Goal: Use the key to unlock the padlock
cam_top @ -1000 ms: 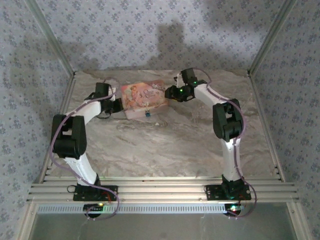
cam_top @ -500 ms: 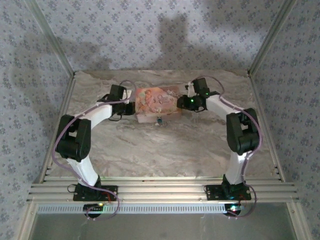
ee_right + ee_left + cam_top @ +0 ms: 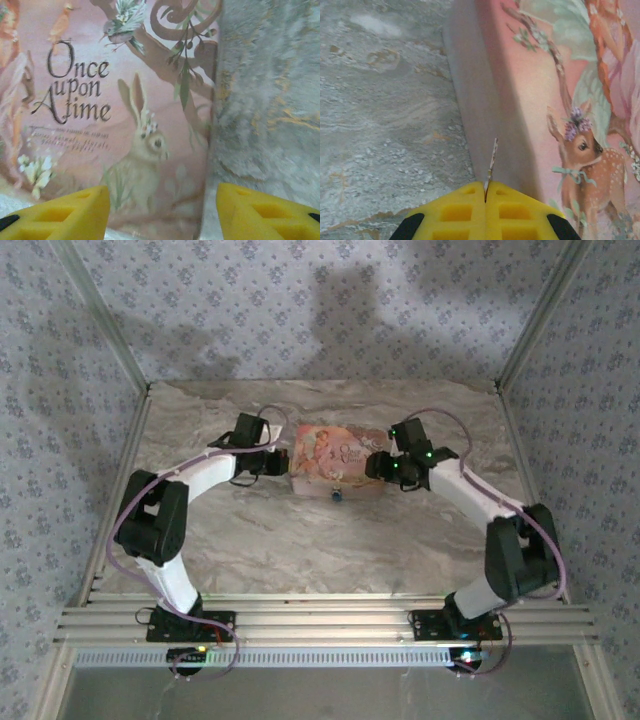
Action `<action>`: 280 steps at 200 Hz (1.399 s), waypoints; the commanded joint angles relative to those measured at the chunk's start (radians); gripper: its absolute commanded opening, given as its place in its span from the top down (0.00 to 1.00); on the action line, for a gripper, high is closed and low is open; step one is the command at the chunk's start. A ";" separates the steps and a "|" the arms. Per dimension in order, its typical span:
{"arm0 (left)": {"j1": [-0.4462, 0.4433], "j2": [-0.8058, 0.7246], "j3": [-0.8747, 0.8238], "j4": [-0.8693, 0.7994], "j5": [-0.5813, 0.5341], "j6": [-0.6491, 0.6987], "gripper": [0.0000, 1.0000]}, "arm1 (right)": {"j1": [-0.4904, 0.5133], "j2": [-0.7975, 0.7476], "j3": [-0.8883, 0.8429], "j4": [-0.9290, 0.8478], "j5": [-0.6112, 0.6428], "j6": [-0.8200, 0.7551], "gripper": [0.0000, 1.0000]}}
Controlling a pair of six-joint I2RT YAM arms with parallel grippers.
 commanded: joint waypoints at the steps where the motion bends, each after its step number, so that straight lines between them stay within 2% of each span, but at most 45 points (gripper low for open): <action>1: 0.049 -0.077 -0.042 0.017 0.030 -0.023 1.00 | 0.085 -0.102 -0.044 -0.067 0.235 0.072 0.40; 21: 0.070 -0.135 -0.083 0.010 0.035 -0.018 1.00 | 0.185 -0.149 -0.074 -0.090 0.367 0.106 0.40; 43: 0.076 -0.206 -0.130 -0.009 0.016 -0.013 1.00 | 0.311 -0.157 -0.100 -0.070 0.438 0.169 0.43; 67: 0.083 -0.268 -0.163 -0.067 0.005 -0.023 1.00 | 0.437 -0.083 -0.102 -0.028 0.478 0.253 0.51; 88: 0.083 -0.328 -0.210 -0.089 0.029 -0.039 1.00 | 0.495 0.025 -0.076 0.014 0.488 0.310 0.58; 108: 0.083 -0.402 -0.263 -0.097 0.057 -0.044 1.00 | 0.515 0.131 -0.020 0.028 0.490 0.339 0.65; 166: 0.082 -0.613 -0.364 -0.126 0.105 -0.026 1.00 | 0.519 0.325 0.122 0.036 0.555 0.400 0.74; 223: 0.071 -0.640 -0.398 -0.065 0.159 -0.048 1.00 | 0.518 0.413 0.227 0.000 0.599 0.433 0.71; 280: 0.060 -0.624 -0.410 -0.038 0.173 -0.050 1.00 | 0.523 0.428 0.234 -0.047 0.677 0.464 0.66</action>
